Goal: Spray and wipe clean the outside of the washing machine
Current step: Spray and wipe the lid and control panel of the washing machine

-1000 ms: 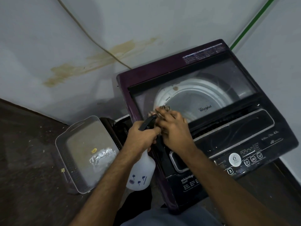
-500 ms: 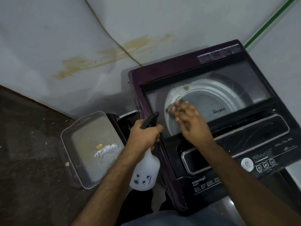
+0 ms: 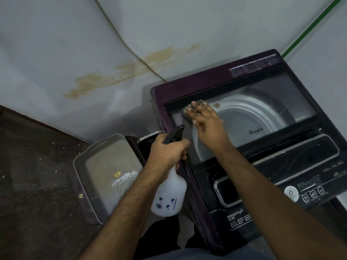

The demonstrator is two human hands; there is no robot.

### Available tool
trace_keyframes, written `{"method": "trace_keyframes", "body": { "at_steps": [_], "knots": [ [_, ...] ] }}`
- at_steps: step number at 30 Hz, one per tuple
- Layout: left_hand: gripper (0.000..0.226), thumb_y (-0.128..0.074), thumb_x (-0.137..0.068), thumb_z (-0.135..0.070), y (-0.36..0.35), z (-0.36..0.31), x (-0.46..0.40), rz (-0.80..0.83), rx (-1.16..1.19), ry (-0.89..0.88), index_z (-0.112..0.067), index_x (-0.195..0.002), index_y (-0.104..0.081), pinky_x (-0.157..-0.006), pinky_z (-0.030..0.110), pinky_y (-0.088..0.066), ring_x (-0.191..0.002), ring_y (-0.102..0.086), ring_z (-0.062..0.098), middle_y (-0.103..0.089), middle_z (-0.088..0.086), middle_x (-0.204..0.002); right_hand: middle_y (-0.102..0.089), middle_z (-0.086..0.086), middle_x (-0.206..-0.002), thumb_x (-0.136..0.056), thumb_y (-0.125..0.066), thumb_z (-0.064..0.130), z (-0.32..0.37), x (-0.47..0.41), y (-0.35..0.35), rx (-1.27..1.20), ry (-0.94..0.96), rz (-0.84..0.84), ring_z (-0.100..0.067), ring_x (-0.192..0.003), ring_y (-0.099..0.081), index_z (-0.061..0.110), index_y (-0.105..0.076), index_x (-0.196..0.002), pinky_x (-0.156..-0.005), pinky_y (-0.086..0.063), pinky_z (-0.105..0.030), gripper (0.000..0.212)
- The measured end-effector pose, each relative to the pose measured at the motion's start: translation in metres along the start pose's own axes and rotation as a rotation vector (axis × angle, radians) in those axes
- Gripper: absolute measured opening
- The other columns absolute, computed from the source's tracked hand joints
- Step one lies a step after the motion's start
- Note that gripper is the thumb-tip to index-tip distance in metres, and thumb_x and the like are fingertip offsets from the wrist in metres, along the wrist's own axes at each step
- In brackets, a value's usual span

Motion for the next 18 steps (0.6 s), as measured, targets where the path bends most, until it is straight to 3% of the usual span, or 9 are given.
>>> {"method": "trace_keyframes", "body": {
  "at_steps": [1, 4, 5, 7, 9, 11, 12, 15, 18],
  "knots": [
    [0.012, -0.072, -0.090, -0.014, -0.001, -0.002, 0.000, 0.000, 0.006, -0.003, -0.002, -0.091, -0.069, -0.042, 0.026, -0.041, -0.060, -0.064, 0.018, -0.065, 0.007, -0.066, -0.045, -0.001, -0.158, -0.100, -0.056, 0.007, 0.010, -0.005, -0.008, -0.004, 0.003, 0.013, -0.029, -0.151, -0.030, 0.024, -0.060, -0.142, -0.122, -0.031, -0.048, 0.046],
    [0.014, -0.073, -0.093, -0.017, -0.008, -0.016, 0.001, 0.024, 0.021, -0.025, -0.003, -0.095, -0.073, -0.044, 0.026, -0.043, -0.064, -0.067, 0.020, -0.068, 0.007, -0.067, -0.044, 0.002, -0.158, -0.101, -0.054, 0.011, 0.032, 0.018, -0.023, -0.023, 0.176, 0.192, -0.015, -0.153, -0.023, 0.020, -0.063, -0.139, -0.123, -0.012, -0.019, 0.040],
    [0.016, -0.074, -0.094, -0.019, -0.013, -0.021, 0.001, 0.042, 0.028, -0.025, -0.003, -0.096, -0.075, -0.044, 0.026, -0.043, -0.065, -0.067, 0.021, -0.069, 0.008, -0.069, -0.045, 0.002, -0.158, -0.100, -0.054, 0.009, 0.025, 0.032, -0.017, -0.049, 0.219, 0.220, -0.012, -0.152, -0.022, 0.019, -0.062, -0.139, -0.123, -0.011, -0.019, 0.040],
    [0.021, -0.075, -0.095, -0.024, -0.021, -0.029, 0.003, 0.084, 0.026, -0.016, -0.003, -0.093, -0.076, -0.045, 0.025, -0.043, -0.068, -0.069, 0.021, -0.071, 0.010, -0.072, -0.044, 0.005, -0.159, -0.099, -0.057, 0.003, -0.003, 0.046, 0.008, -0.061, 0.227, 0.180, -0.015, -0.153, -0.026, 0.025, -0.059, -0.142, -0.125, -0.023, -0.037, 0.048],
    [0.022, -0.077, -0.094, -0.027, -0.030, -0.035, 0.005, 0.110, 0.013, -0.011, -0.005, -0.094, -0.076, -0.045, 0.024, -0.046, -0.070, -0.072, 0.019, -0.074, 0.009, -0.076, -0.044, 0.006, -0.158, -0.099, -0.058, 0.004, -0.042, 0.032, 0.031, -0.063, 0.038, 0.056, -0.023, -0.151, -0.031, 0.033, -0.056, -0.143, -0.120, -0.033, -0.053, 0.052],
    [0.022, -0.078, -0.093, -0.028, -0.041, -0.038, 0.006, 0.114, 0.005, -0.013, -0.007, -0.100, -0.076, -0.046, 0.023, -0.048, -0.072, -0.074, 0.015, -0.078, 0.007, -0.080, -0.044, 0.004, -0.159, -0.101, -0.055, 0.006, -0.058, 0.009, 0.042, -0.038, -0.134, -0.076, -0.026, -0.151, -0.029, 0.031, -0.058, -0.142, -0.120, -0.031, -0.055, 0.048],
    [0.022, -0.078, -0.093, -0.028, -0.047, -0.040, 0.007, 0.112, -0.002, -0.017, -0.008, -0.102, -0.076, -0.047, 0.023, -0.049, -0.073, -0.075, 0.011, -0.080, 0.005, -0.082, -0.044, 0.001, -0.159, -0.101, -0.055, 0.005, -0.051, -0.001, 0.041, -0.021, -0.138, -0.081, -0.027, -0.152, -0.028, 0.028, -0.060, -0.142, -0.123, -0.027, -0.050, 0.047],
    [0.016, -0.076, -0.095, -0.025, -0.063, -0.041, 0.009, 0.105, 0.012, -0.012, -0.013, -0.105, -0.077, -0.048, 0.022, -0.051, -0.078, -0.075, 0.007, -0.082, 0.001, -0.089, -0.047, 0.000, -0.156, -0.100, -0.060, 0.013, -0.014, 0.000, 0.015, -0.077, 0.082, 0.123, -0.020, -0.149, -0.031, 0.023, -0.063, -0.139, -0.123, -0.022, -0.031, 0.041],
    [0.013, -0.075, -0.096, -0.023, -0.077, -0.039, 0.015, 0.099, 0.112, 0.026, -0.015, -0.106, -0.078, -0.050, 0.023, -0.051, -0.084, -0.076, 0.008, -0.083, 0.001, -0.094, -0.047, 0.002, -0.156, -0.096, -0.057, 0.010, -0.031, 0.040, 0.016, -0.131, 0.188, 0.256, -0.016, -0.149, -0.034, 0.024, -0.057, -0.143, -0.119, -0.035, -0.051, 0.049]
  ]
}}
Point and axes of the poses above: each hand's wrist, its own x-axis away from the middle knuckle, its own y-axis out of the back of the hand, z = x × y, the point moved 9 cm from there along -x, towards the middle knuckle
